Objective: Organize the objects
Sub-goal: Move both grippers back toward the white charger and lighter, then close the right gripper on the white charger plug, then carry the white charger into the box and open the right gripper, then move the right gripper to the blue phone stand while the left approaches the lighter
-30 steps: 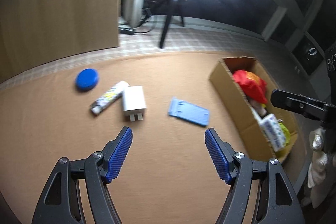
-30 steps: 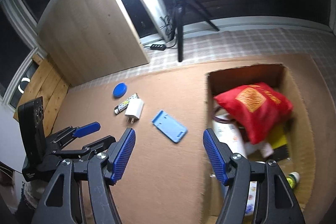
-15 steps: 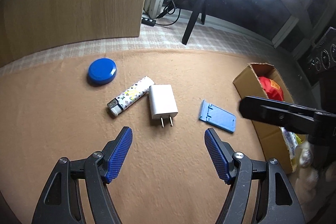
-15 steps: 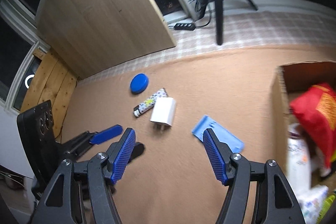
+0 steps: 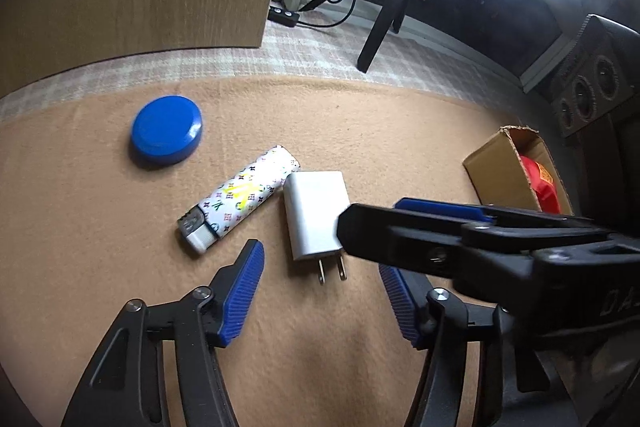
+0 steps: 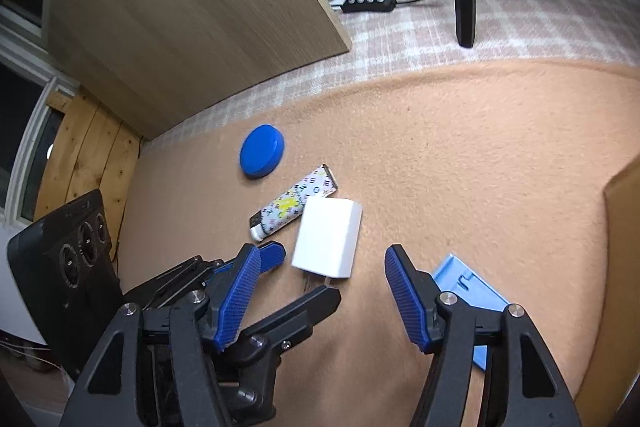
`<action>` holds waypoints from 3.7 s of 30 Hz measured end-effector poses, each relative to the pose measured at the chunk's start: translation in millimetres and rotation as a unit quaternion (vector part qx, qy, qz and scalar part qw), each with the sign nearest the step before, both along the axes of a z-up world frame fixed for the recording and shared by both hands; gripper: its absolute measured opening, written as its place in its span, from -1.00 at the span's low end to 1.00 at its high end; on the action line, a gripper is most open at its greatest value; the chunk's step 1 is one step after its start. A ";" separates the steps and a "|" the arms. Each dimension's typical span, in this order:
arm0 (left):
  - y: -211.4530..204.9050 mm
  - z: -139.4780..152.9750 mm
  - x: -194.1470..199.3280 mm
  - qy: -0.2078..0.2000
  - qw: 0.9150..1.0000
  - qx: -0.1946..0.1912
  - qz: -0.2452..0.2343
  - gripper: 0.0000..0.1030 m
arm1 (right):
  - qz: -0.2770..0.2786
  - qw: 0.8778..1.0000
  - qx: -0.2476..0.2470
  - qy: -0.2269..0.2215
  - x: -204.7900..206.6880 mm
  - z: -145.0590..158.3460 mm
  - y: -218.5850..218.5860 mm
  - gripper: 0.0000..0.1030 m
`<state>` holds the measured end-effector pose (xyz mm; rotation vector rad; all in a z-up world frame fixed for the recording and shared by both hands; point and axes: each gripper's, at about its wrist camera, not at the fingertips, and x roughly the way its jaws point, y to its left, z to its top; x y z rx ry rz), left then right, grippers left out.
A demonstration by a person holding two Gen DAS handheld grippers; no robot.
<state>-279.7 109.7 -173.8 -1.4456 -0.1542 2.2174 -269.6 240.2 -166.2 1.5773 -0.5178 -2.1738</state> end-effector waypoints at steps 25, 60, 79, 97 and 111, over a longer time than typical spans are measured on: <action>5.4 -1.5 2.9 -0.003 1.000 0.018 0.003 -0.15 | 0.017 1.000 -0.006 -0.013 -2.2 -8.8 -7.9 -0.31; 214.0 89.8 105.2 0.081 0.988 0.021 -0.129 -0.15 | -0.095 0.993 0.027 0.060 113.0 77.5 180.0 -0.31; 300.2 80.7 118.5 0.076 0.980 0.002 -0.184 -0.14 | -0.138 0.988 0.044 0.055 132.6 69.0 251.0 -0.32; 278.2 86.6 113.9 0.085 0.983 -0.005 -0.164 0.37 | -0.166 0.982 0.067 0.067 137.7 73.9 257.4 0.07; 219.7 96.8 121.3 0.097 0.986 -0.020 -0.133 0.37 | -0.157 0.982 0.058 0.089 143.3 80.4 224.4 0.09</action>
